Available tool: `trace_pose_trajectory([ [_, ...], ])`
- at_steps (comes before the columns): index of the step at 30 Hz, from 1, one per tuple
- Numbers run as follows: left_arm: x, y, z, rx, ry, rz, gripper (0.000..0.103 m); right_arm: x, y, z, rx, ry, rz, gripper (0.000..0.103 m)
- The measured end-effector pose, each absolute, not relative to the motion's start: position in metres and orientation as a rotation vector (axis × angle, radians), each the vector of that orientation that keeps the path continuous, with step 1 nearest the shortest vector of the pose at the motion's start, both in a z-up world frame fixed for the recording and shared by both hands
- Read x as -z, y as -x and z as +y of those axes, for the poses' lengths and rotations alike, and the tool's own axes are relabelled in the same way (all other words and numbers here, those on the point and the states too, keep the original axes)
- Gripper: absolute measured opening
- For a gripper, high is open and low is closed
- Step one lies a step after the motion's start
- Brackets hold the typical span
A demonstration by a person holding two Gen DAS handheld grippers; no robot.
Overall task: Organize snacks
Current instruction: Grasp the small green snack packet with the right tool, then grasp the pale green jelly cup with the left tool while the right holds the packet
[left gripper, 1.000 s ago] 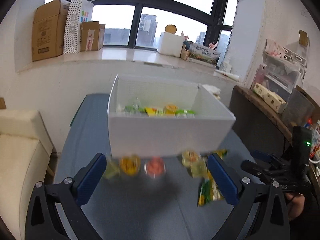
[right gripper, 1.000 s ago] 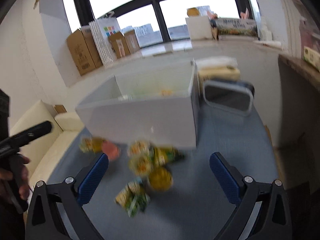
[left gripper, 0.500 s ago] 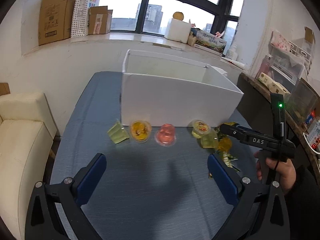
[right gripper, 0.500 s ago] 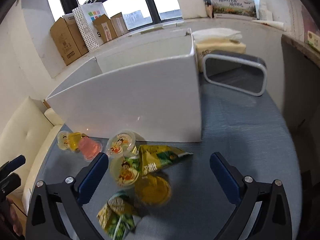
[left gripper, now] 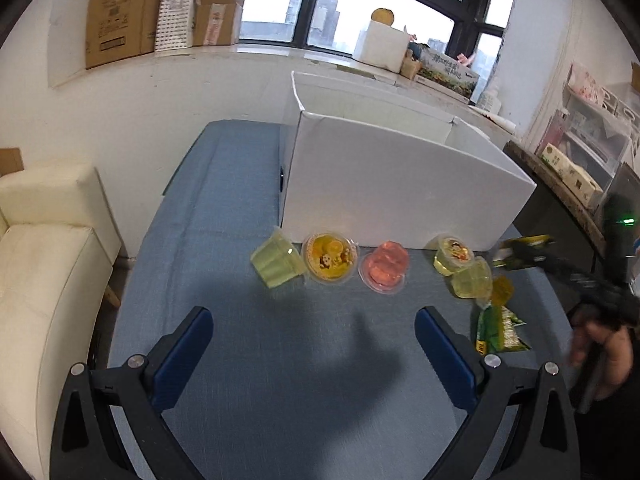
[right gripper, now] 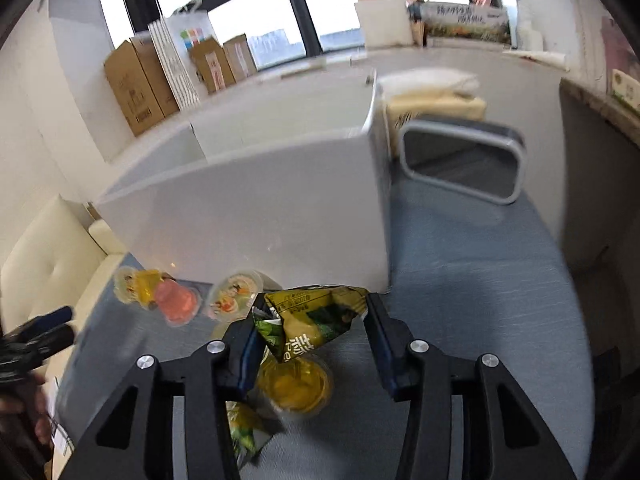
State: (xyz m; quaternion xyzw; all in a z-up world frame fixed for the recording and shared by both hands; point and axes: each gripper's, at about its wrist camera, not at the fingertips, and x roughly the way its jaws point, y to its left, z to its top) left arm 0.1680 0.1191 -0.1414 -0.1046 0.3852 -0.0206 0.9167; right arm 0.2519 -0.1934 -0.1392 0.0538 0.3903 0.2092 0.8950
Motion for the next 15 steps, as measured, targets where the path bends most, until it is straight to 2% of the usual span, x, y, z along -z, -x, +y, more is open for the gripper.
trace_pose_trajectory([
  [11,0.166,-0.223,0.140,0.030,0.190,0.834,0.101,0.096,-0.203,-0.215,-0.456,-0.141,0.730,0.051],
  [13,0.168,-0.227,0.144,0.049,0.217,0.830,0.090,0.095,-0.200,-0.215,-0.455,-0.138,0.728,0.051],
  [14,0.172,-0.233,0.146,0.042,0.219,0.855,0.070,0.095,-0.199,-0.214,-0.454,-0.140,0.731,0.051],
  [15,0.175,-0.236,0.147,0.042,0.230,0.874,0.056,0.095,-0.198,-0.213,-0.456,-0.142,0.734,0.051],
])
